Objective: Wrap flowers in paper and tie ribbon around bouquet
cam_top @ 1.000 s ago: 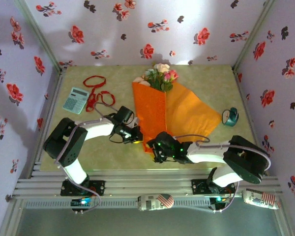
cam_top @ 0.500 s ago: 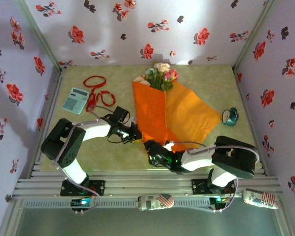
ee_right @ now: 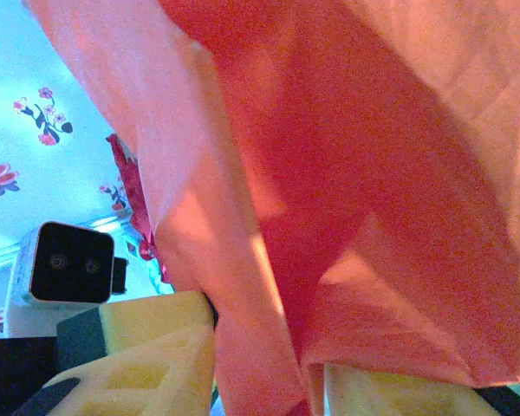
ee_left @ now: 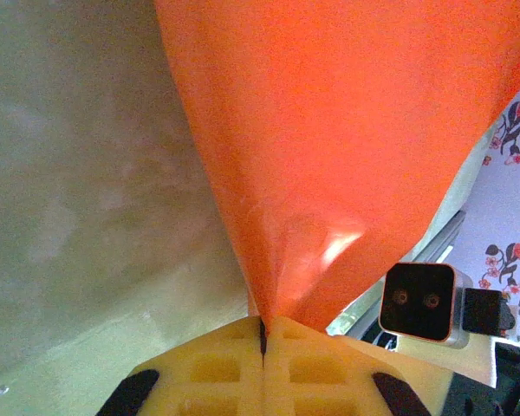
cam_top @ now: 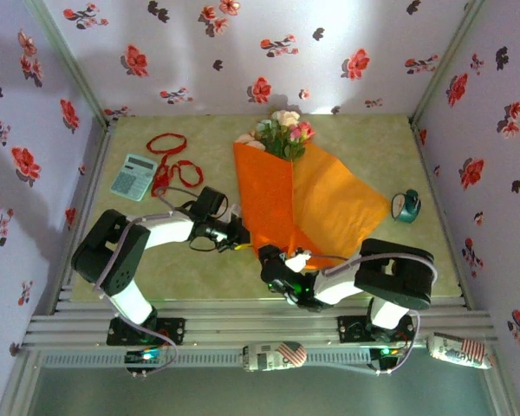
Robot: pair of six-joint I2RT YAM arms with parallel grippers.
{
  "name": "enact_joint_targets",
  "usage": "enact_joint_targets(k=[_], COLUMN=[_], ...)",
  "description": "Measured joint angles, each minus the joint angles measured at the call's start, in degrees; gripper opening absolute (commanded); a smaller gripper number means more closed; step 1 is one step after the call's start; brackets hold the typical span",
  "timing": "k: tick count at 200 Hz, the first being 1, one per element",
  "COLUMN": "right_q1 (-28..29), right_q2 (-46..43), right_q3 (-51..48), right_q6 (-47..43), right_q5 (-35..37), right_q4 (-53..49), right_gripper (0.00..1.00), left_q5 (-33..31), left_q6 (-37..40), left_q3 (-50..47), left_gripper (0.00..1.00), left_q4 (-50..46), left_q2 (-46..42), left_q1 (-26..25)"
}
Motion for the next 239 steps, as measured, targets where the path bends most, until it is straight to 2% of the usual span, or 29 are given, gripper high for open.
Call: enact_joint_targets(k=[16, 41, 64, 91, 122, 139, 151, 162, 167, 190, 205, 213, 224, 239], right_q1=[0.04, 0.61, 1.38, 2.51, 2.62, 2.62, 2.62, 2.62, 2.62, 2.51, 2.49, 2.49, 2.62, 2.62], right_q2=[1.40, 2.14, 1.86, 0.61, 0.37, 0.37, 0.37, 0.37, 0.37, 0.35, 0.35, 0.35, 0.37, 0.39], right_q3=[0.00, 0.02, 0.22, 0.24, 0.24, 0.24, 0.24, 0.24, 0.24, 0.31, 0.50, 0.57, 0.57, 0.57], right_q6=[-0.07, -0.02, -0.02, 0.00, 0.00, 0.00, 0.00, 0.00, 0.00, 0.00, 0.00, 0.00, 0.00, 0.00], right_q5=[0.66, 0.83, 1.42, 1.57, 1.55, 1.53, 1.55, 1.53, 1.53, 1.51, 1.46, 1.25, 0.61, 0.28], right_q4=[1.22, 2.05, 1.44, -1.03, -2.10, -2.12, -2.12, -2.14, -2.16, -2.16, -2.14, -2.16, -2.60, -2.60], right_gripper=[0.16, 0.05, 0.00, 0.00, 0.00, 0.00, 0.00, 0.00, 0.00, 0.00, 0.00, 0.00, 0.00, 0.00], left_q5=[0.00, 0.42, 1.05, 0.81, 0.33, 0.02, -0.17, -0.52, -0.76, -0.76, -0.68, -1.03, -1.79, -2.75], left_q6=[0.00, 0.02, 0.33, 0.87, 1.20, 1.57, 2.08, 3.37, 3.78, 4.96, 5.16, 5.09, 4.44, 3.89], left_q3=[0.00, 0.00, 0.02, 1.27, 4.39, 6.49, 8.37, 10.16, 10.86, 11.89, 11.89, 11.89, 12.09, 13.07], left_gripper=[0.00, 0.00, 0.25, 0.39, 0.40, 0.36, 0.26, 0.06, 0.00, 0.00, 0.23, 0.30, 0.33, 0.32], left_q4=[0.04, 0.15, -0.11, -0.09, 0.83, 1.11, 0.98, 0.52, 0.26, -0.87, -0.87, -0.50, 0.85, 2.80], left_q2=[0.00, 0.00, 0.04, 1.25, 4.79, 6.95, 8.59, 9.97, 10.43, 11.21, 11.41, 11.65, 12.24, 13.75], left_q1=[0.26, 0.76, 1.27, 2.75, 3.89, 4.22, 4.46, 4.76, 4.96, 5.66, 6.05, 6.23, 6.95, 8.15])
